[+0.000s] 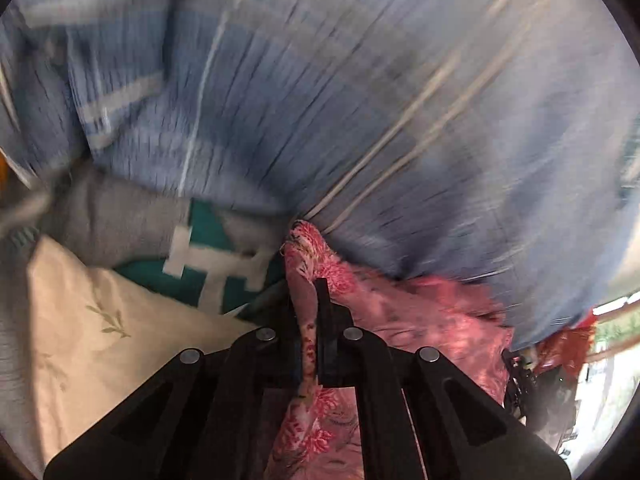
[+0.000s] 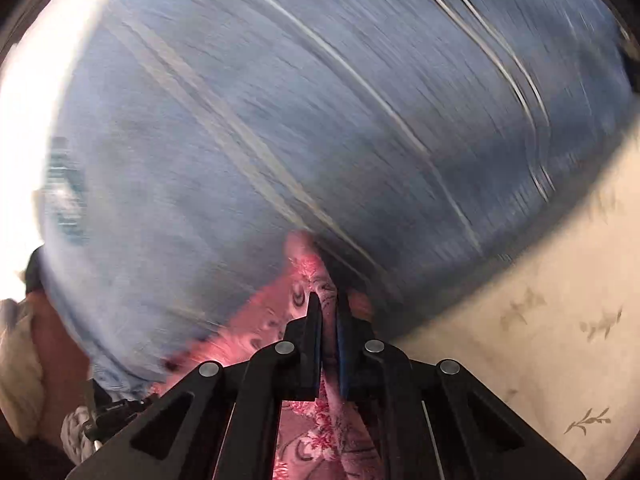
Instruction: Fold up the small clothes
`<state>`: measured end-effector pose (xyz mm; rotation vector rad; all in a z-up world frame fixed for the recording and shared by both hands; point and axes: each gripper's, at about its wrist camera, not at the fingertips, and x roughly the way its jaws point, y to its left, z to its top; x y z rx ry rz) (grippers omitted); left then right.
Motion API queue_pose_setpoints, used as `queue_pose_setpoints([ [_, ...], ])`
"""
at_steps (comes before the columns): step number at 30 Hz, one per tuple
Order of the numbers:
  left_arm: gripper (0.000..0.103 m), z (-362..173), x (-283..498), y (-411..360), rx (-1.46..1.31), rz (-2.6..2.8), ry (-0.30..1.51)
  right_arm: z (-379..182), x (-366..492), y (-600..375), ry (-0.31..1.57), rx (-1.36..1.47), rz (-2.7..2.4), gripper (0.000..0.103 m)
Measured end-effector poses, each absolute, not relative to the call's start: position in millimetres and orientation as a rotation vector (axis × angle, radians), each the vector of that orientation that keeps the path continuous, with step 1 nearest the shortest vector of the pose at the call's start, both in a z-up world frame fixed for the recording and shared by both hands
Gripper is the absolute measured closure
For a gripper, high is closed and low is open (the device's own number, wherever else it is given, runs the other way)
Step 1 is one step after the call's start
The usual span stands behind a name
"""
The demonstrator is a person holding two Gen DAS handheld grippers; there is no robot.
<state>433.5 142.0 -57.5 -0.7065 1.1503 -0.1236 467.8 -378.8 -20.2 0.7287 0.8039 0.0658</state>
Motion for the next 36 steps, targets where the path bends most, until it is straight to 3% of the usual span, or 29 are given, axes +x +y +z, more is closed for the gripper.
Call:
queue_pose_setpoints([
  [2,0.100,-53.9,428.7,143.7,-0.716,-0.129,1.137,-44.3,469.5,-381.8,0.916,0.772,-0.004,0.097],
  [4,0.100,-38.2,417.3,149.2,-0.732,-0.161,1.103,-37.8,457.9,-384.4,0.859,0.803,0.002,0.092],
  [9,0.099,7.6,366.0,160.0,-0.711,-0.174,1.019,7.0,411.0,-366.9,0.758,0.676,0.067,0.091],
  [11,0.088,16.8,337.6,155.0,-0.700,-0.187,0.993,17.9,391.3,-349.2,0.751,0.598,0.107,0.089],
  [13,0.064,14.8,306.9,149.1,-0.707,-0.192,0.992,16.9,366.9,-327.9,0.759,0.521,0.128,0.086],
  [17,0.062,-15.5,262.4,127.6,-0.665,-0.150,1.034,-27.4,336.3,-296.0,0.864,0.438,0.092,0.080],
  [21,0.061,-20.5,267.2,90.5,-0.415,-0.081,1.063,-28.4,332.5,-295.6,0.785,0.450,0.079,0.081],
  [24,0.046,-20.2,275.0,85.4,-0.398,-0.089,1.081,-27.3,330.6,-297.4,0.783,0.439,0.076,0.080],
  [27,0.043,-19.9,281.6,86.5,-0.435,-0.105,1.099,-26.9,329.6,-300.2,0.785,0.448,0.073,0.080],
  [28,0.043,-21.0,282.2,86.6,-0.439,-0.113,1.105,-26.5,329.2,-300.1,0.784,0.450,0.073,0.076],
  [30,0.043,-22.0,283.6,93.0,-0.470,-0.129,1.111,-24.1,327.7,-297.6,0.778,0.472,0.103,0.057],
  [32,0.042,-21.9,278.2,96.9,-0.500,-0.142,1.115,-21.0,331.1,-289.3,0.781,0.493,0.145,0.024],
  [34,0.039,-22.6,278.0,98.8,-0.525,-0.155,1.117,-17.7,337.7,-273.9,0.803,0.459,0.141,0.006],
  [36,0.038,-21.5,275.6,99.8,-0.529,-0.158,1.118,-16.6,343.7,-256.2,0.846,0.385,0.106,0.000],
])
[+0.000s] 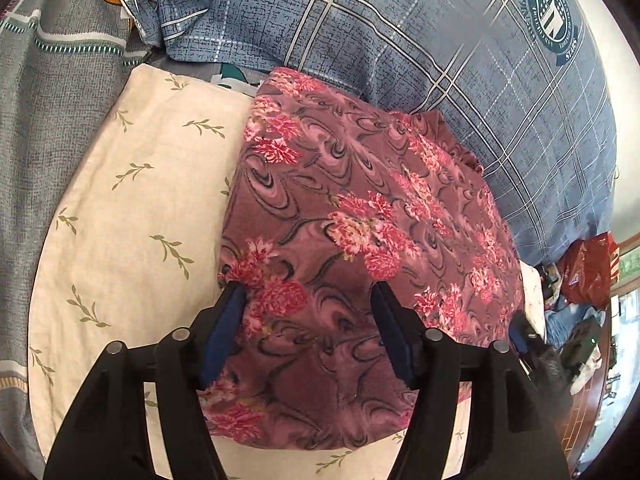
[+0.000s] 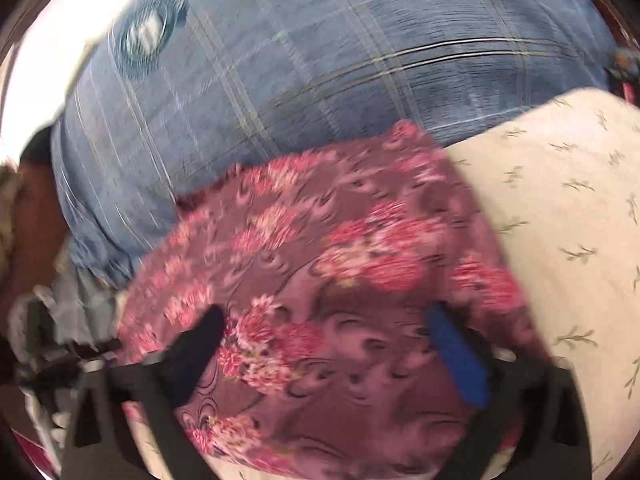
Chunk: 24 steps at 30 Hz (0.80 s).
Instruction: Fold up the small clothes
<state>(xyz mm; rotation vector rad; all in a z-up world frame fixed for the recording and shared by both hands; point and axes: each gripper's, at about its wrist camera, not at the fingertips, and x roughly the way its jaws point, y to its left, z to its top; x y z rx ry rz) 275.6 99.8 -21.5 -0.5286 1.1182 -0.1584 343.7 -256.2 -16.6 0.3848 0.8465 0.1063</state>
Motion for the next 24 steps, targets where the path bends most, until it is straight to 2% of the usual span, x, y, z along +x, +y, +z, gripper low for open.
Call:
queue_pose_setpoints([
  [3,0.038,-16.5,272.1,101.7,-0.537,-0.168,1.116,-10.3,352.1,-238.4,0.937,0.291,0.013,0.002],
  [5,0.038,-10.9,267.0,109.6,-0.564,-0.182,1.112,-0.3,343.0,-252.3,0.912,0.416,0.006,0.013],
  [10,0.038,-4.9,257.4,142.4,-0.581,-0.042,1.099,9.7,296.0,-319.9,0.818,0.630,-0.163,0.011],
  [13,0.038,-13.3,256.9,155.6,-0.611,0.000,1.128,-9.2,278.3,-342.9,0.851,0.717,-0.182,0.015],
  [15,0.038,-19.7,257.5,159.2,-0.641,-0.008,1.151,-11.2,271.3,-337.3,0.800,0.712,-0.158,0.016],
  [16,0.038,-21.9,257.8,158.9,-0.644,-0.007,1.157,-12.2,273.5,-331.2,0.802,0.699,-0.130,0.028],
  [17,0.038,-22.8,258.0,158.5,-0.639,-0.001,1.160,-12.7,276.8,-326.7,0.813,0.689,-0.107,0.060],
  [18,0.038,-22.0,256.5,159.4,-0.632,0.001,1.159,-15.0,284.0,-317.7,0.845,0.672,-0.060,0.081],
  [19,0.038,-21.4,256.8,159.4,-0.623,0.000,1.159,-17.7,290.0,-310.8,0.882,0.673,-0.010,0.094],
  [24,0.038,-20.5,257.4,164.2,-0.622,-0.005,1.161,18.5,273.9,-313.6,0.689,0.713,0.024,0.095],
])
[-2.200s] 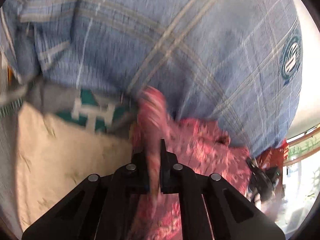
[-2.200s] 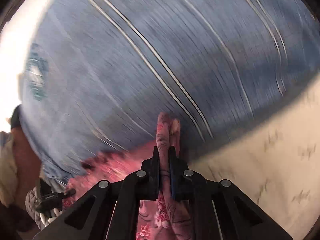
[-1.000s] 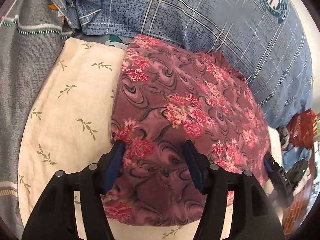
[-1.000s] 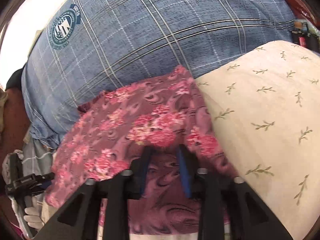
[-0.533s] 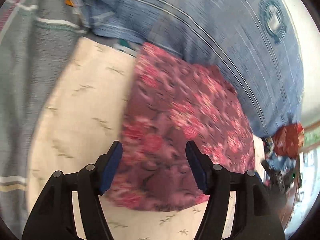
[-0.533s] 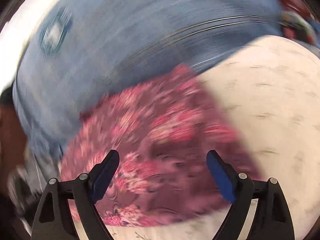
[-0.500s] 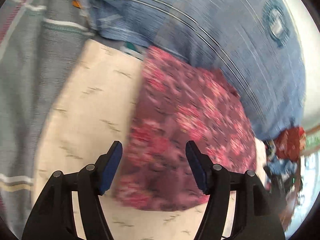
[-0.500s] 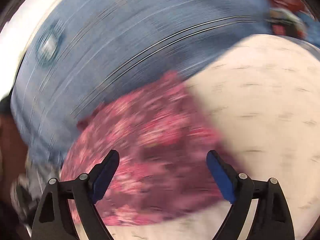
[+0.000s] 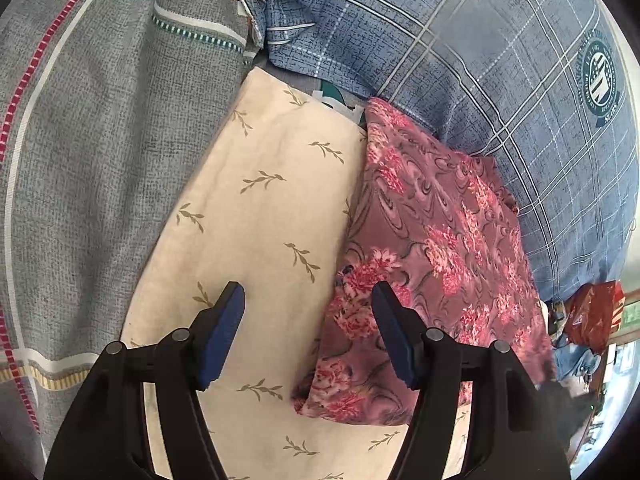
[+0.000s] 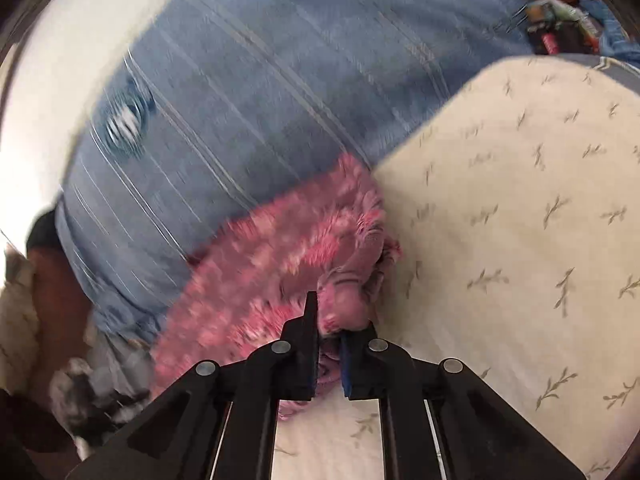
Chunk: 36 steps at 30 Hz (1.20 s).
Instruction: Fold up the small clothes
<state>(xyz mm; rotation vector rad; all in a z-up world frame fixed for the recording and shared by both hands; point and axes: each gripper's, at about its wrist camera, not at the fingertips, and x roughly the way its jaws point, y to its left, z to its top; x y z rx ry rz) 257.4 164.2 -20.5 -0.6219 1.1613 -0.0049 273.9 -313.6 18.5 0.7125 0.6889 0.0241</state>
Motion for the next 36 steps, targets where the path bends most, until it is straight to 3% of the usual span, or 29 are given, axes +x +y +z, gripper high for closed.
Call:
queue_pose_setpoints([
  [3,0.038,-22.9,257.6,171.0,-0.643,0.003,1.176,24.5,258.7,-332.7,0.624,0.765,-0.007,0.097],
  [7,0.038,-24.9,255.9,168.4,-0.641,-0.046,1.196,-17.3,264.4,-340.5,0.807,0.726,-0.090,0.098],
  [13,0.033,-25.5,265.2,154.8,-0.586,-0.067,1.202,-32.4,253.2,-349.7,0.779,0.876,-0.075,0.098],
  [15,0.033,-25.9,270.2,149.9,-0.595,-0.091,1.211,-23.1,249.3,-347.7,0.804,0.844,-0.096,0.091],
  [24,0.033,-27.1,272.8,143.7,-0.595,-0.103,1.227,1.7,198.5,-334.8,0.883,0.655,-0.160,0.090],
  [30,0.033,-27.0,261.5,146.4,-0.651,-0.128,1.193,59.5,145.7,-329.0,0.816,0.621,-0.190,0.089],
  [34,0.033,-23.6,247.4,140.9,-0.663,-0.183,1.157,116.1,106.8,-317.5,0.723,0.572,-0.193,0.067],
  [36,0.033,-18.7,239.5,136.2,-0.658,-0.213,1.134,141.1,94.6,-311.7,0.675,0.550,-0.173,0.063],
])
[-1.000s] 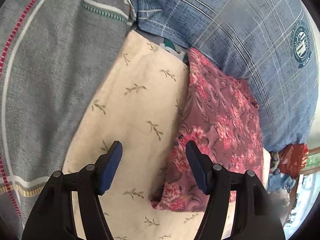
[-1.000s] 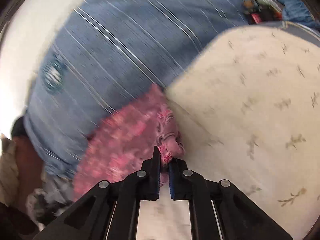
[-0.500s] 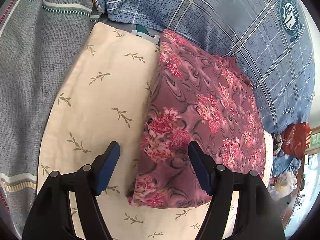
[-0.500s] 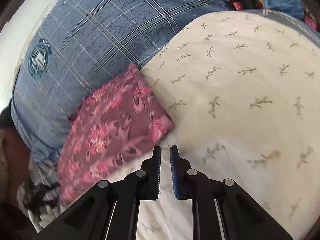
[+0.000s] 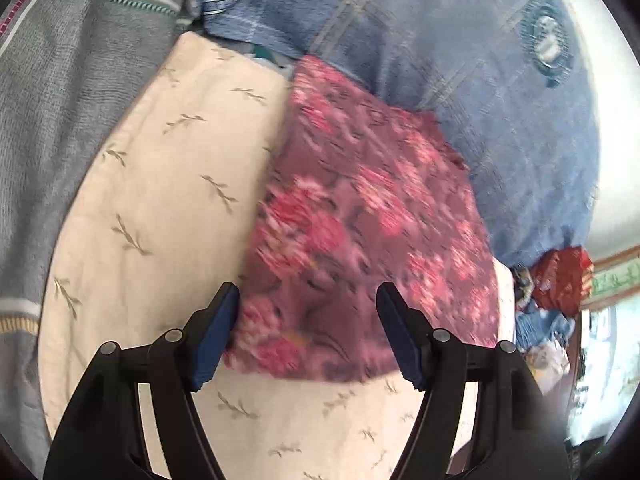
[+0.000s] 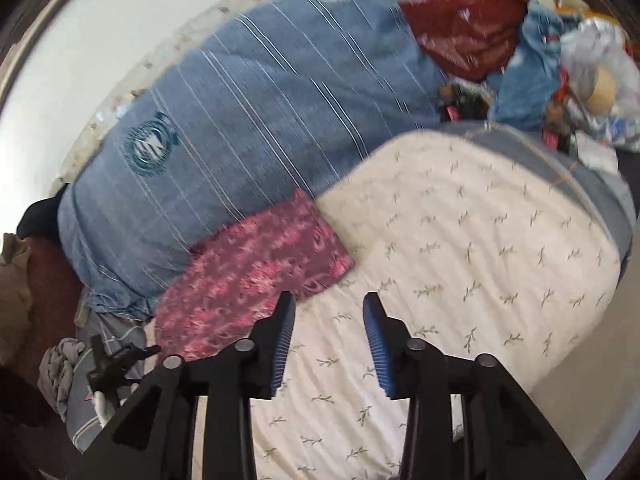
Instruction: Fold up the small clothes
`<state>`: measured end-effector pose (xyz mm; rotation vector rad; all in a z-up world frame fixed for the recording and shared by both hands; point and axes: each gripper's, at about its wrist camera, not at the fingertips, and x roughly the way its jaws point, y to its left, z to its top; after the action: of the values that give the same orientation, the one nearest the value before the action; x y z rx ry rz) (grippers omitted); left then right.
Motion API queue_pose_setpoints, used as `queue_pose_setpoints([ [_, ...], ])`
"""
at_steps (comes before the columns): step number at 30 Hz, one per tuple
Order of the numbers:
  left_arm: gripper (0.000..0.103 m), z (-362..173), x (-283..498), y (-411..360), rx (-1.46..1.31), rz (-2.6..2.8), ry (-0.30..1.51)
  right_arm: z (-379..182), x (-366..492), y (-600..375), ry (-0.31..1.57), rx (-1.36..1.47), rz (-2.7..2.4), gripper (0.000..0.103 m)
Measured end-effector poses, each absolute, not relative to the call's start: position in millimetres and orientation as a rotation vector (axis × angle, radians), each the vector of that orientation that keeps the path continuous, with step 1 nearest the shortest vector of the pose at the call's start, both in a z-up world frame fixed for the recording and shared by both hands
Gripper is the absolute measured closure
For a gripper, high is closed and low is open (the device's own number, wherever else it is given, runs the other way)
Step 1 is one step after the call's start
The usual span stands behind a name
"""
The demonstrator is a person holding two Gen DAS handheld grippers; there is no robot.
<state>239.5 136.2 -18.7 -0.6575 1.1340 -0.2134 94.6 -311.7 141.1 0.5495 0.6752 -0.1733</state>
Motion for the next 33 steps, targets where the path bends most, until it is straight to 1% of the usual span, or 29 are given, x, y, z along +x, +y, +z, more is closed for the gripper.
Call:
queue_pose_setpoints([
  [1,0.033,-15.2,235.0,134.3,-0.650,-0.220,1.115,150.8,92.9,-308.9,0.655,0.544,-0.157,0.063],
  [4,0.033,-5.9,221.8,132.7,-0.667,-0.215,1.068,174.0,90.9,-301.6,0.608,0.531,-0.109,0.056],
  [8,0.033,-9.9,202.4,133.1,-0.769,-0.225,1.033,174.4,101.8,-298.6,0.615,0.509,-0.061,0.050],
  [11,0.033,-7.1,201.6,129.5,-0.702,-0.210,1.034,152.0,126.1,-301.7,0.667,0.488,-0.073,0.049],
  [14,0.033,0.7,209.5,128.5,-0.629,-0.200,1.018,118.6,171.6,-307.8,0.720,0.493,-0.095,0.049],
  [19,0.033,6.7,233.4,132.3,-0.652,-0.165,0.992,73.4,262.3,-310.2,0.817,0.571,-0.076,0.049],
  [21,0.033,7.5,245.4,129.0,-0.609,-0.154,0.996,61.3,295.3,-307.9,0.838,0.606,-0.051,0.049],
  [24,0.033,11.3,257.7,125.6,-0.548,-0.124,0.977,45.9,346.0,-308.2,0.843,0.570,-0.078,0.049],
  [28,0.033,3.3,271.3,126.8,-0.581,-0.123,0.984,11.6,388.9,-326.6,0.875,0.596,-0.154,0.049],
  [30,0.033,-7.6,276.9,125.6,-0.572,-0.107,1.022,-6.4,400.7,-331.4,0.923,0.650,-0.129,0.059],
  [31,0.033,-12.0,278.3,125.0,-0.565,-0.098,1.036,-11.6,404.2,-328.6,0.937,0.678,-0.078,0.078],
  [32,0.033,-15.8,279.7,125.2,-0.563,-0.088,1.048,-10.4,405.2,-323.8,0.938,0.672,-0.037,0.086],
  [33,0.033,-18.7,280.8,126.1,-0.570,-0.082,1.053,-3.3,403.8,-316.4,0.915,0.632,0.003,0.087],
])
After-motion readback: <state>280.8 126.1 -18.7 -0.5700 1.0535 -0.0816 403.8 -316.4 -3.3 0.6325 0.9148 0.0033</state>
